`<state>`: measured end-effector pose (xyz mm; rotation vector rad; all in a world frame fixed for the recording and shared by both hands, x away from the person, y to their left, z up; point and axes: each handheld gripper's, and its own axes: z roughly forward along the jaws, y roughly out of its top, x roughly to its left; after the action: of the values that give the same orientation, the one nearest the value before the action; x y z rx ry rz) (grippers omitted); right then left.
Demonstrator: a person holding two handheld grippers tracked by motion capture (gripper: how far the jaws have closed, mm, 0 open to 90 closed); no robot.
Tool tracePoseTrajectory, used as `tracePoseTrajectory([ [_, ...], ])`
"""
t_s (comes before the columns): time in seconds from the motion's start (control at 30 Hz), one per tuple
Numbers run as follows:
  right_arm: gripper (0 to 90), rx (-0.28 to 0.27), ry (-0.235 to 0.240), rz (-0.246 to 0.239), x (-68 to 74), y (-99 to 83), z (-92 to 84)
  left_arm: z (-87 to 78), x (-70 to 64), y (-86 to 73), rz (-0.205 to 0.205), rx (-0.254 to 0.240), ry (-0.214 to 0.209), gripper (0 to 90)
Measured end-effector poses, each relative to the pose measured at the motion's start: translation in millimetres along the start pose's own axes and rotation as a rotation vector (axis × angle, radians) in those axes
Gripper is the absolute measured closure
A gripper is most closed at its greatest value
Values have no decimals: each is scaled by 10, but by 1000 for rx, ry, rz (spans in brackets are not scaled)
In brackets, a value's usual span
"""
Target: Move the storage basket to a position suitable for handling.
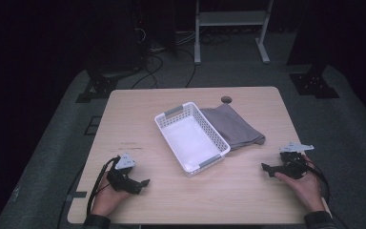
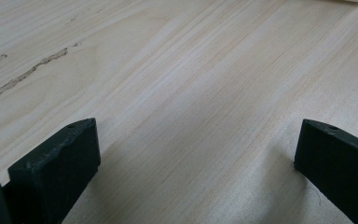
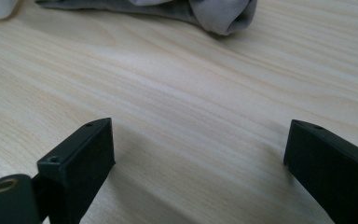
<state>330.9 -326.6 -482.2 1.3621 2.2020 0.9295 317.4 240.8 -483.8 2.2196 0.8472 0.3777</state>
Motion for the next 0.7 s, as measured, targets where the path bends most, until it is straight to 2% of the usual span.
tracePoseTrajectory([
  [0.2,77,-21,18,31,8,55,-112,0,0,0,0,0,0,0],
  [0.43,77,-47,20,27,44,156,-196,0,0,0,0,0,0,0],
  [0.5,128,-60,29,28,51,184,-215,-1,1,3,0,4,0,0],
  [0.57,129,-77,40,27,67,212,-230,2,2,5,0,3,1,0],
  [0.7,131,-73,49,12,104,283,-245,2,2,5,0,4,1,0],
])
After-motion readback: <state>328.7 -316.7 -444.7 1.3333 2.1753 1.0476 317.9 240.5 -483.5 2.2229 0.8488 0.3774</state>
